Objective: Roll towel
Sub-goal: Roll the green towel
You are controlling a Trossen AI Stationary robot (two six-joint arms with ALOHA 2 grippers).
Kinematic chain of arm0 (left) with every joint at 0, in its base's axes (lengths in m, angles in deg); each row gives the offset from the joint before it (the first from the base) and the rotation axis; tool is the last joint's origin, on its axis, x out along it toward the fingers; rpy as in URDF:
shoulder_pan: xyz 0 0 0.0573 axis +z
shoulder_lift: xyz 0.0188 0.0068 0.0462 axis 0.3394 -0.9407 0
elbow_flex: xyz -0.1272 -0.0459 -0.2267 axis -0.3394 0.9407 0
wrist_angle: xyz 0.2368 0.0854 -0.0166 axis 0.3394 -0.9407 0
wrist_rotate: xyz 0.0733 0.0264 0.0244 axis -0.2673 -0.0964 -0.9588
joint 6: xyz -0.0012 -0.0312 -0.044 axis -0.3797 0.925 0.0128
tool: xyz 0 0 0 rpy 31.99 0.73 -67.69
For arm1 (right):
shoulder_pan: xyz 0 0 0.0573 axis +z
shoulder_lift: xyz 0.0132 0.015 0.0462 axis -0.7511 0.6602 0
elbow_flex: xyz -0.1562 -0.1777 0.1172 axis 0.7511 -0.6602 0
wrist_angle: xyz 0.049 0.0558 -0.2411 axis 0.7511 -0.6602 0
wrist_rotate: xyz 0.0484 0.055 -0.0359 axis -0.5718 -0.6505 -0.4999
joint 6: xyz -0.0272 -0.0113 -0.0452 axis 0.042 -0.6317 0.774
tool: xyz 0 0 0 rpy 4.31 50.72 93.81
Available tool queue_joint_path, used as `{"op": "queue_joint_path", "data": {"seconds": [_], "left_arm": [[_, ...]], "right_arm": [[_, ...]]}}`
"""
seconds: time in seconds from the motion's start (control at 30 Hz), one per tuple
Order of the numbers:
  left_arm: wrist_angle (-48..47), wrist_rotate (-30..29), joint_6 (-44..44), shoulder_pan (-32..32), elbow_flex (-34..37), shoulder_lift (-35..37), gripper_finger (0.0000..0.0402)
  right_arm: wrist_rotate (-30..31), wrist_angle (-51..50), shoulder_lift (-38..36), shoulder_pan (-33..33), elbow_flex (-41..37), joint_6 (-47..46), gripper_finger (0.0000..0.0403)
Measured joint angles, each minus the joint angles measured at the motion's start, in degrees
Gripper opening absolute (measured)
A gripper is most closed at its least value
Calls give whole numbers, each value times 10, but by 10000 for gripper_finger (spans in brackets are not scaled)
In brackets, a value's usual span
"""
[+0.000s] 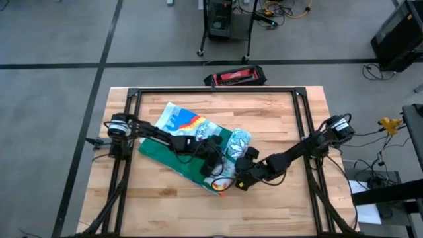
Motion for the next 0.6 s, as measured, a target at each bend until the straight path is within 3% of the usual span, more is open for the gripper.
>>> {"op": "queue_joint_path", "data": {"seconds": [0.6], "left_arm": [[-39,-22,-11,0,0,30,121]], "right_arm": [[0,9,0,-3,20,24,319]]}}
